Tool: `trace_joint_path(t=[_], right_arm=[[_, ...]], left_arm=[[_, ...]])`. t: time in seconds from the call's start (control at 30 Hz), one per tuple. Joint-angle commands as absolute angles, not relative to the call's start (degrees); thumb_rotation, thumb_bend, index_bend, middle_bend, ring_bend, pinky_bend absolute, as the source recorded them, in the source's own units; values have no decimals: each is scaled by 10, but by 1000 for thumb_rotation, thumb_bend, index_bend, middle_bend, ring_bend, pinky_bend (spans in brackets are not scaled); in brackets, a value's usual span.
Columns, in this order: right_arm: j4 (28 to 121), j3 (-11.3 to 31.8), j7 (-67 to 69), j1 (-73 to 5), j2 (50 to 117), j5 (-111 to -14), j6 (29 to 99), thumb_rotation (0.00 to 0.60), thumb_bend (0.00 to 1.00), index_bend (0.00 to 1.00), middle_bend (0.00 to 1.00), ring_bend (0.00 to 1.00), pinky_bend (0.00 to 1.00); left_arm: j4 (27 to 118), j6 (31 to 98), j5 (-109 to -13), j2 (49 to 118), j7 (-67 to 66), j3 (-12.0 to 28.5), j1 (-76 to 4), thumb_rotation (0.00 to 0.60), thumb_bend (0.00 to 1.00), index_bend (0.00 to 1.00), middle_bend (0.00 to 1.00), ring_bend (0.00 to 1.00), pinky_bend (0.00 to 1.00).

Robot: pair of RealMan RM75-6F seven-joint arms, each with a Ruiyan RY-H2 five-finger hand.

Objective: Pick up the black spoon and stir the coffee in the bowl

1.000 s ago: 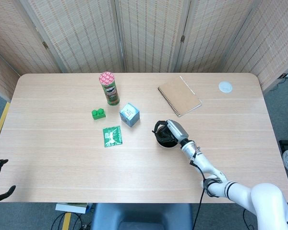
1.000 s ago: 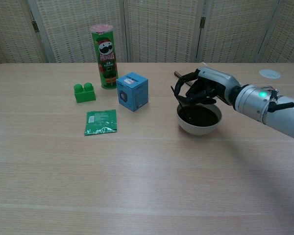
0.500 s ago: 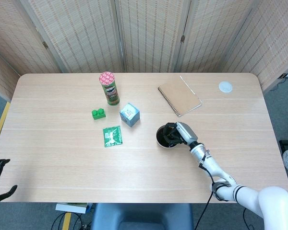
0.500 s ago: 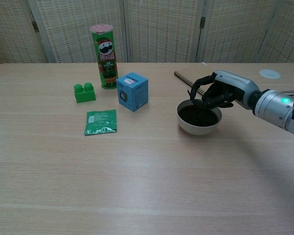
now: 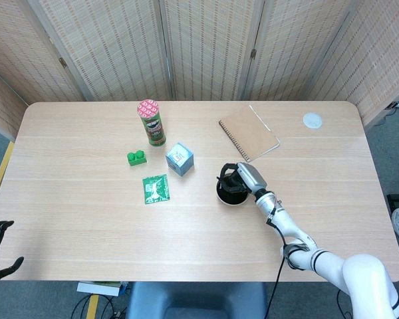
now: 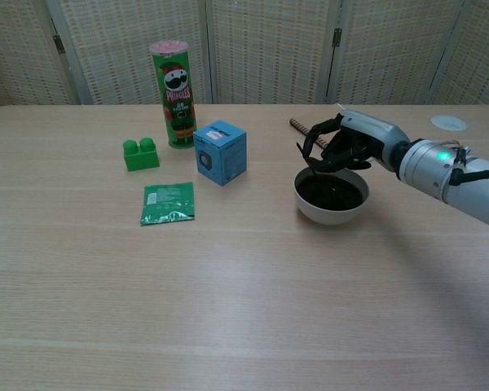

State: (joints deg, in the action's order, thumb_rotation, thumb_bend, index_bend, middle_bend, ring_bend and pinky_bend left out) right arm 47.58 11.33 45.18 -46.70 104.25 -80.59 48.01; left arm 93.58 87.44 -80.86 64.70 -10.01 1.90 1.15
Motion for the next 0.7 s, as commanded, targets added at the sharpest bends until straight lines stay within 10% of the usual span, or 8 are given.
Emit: trace_joint_path(t=[0.03,0.7], right_arm=[[475,111,455,-470,1048,-810,479,600,546,659,1000,1000,1000],[526,71,459,-425,991,-836,526,600,556,661,1000,1000,1000]], left_arm=[[935,874,-808,647,-99,19,11,600,235,209,217,213,191],[932,869,-813,652,-98,19,5,600,235,209,217,213,191]])
